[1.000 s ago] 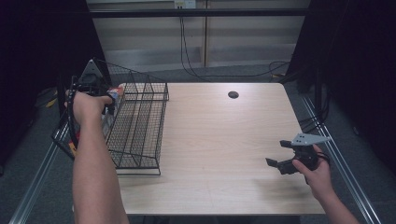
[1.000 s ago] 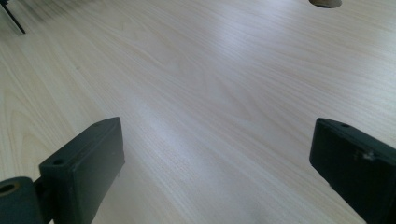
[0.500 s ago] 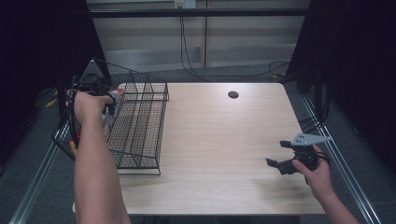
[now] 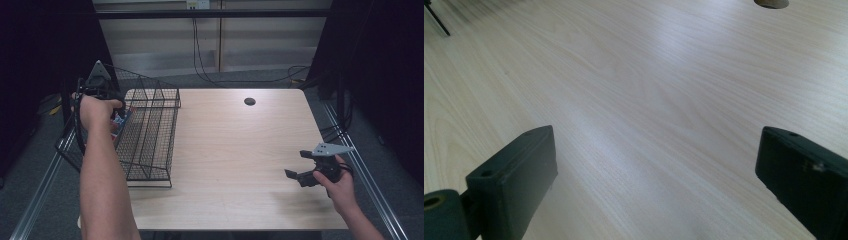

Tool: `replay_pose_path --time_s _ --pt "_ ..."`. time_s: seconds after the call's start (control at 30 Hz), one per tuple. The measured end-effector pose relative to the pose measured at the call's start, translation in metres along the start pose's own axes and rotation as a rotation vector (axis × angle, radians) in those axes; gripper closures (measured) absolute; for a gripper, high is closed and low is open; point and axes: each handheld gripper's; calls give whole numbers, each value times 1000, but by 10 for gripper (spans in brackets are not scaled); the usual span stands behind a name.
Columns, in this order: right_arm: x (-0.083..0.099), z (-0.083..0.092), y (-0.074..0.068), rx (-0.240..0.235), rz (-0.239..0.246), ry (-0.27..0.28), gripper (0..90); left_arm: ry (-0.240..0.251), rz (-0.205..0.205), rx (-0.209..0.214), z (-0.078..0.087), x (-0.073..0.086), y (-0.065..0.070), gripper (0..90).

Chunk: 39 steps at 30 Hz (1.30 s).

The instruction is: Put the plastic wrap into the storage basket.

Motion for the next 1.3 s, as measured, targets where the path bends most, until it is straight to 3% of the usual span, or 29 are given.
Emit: replay_pose_path --time_s 0.27,0.4,0.5,0.87,0.97,1.03,1.1,1.3 --pt "0 -1 0 -5 -4 -6 31 17 -9 14 4 0 10 304" --pt "-1 -1 0 -4 -1 -2 31 37 -5 14 7 0 15 212" --pt "-1 -1 -1 -4 -1 1 31 51 -24 22 10 1 18 153" --pt "-1 0 -3 14 -2 -6 31 72 -52 52 11 -1 29 97" --pt "-1 -1 -6 17 2 0 31 83 -55 76 10 -1 35 88" --pt "-2 -1 -6 12 5 -3 31 75 -84 83 10 -1 38 88" --pt "-1 -2 -7 13 12 -9 31 95 -79 101 10 0 42 88" --pt "-1 -2 -8 14 23 -6 31 94 -120 141 7 5 52 87"
Point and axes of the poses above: each handheld gripper's, and its own axes: z roughly backward along the jaws, x roughly out of its underside, y roughly to its right, and after that the axes turned 10 degrees about x, right-handed
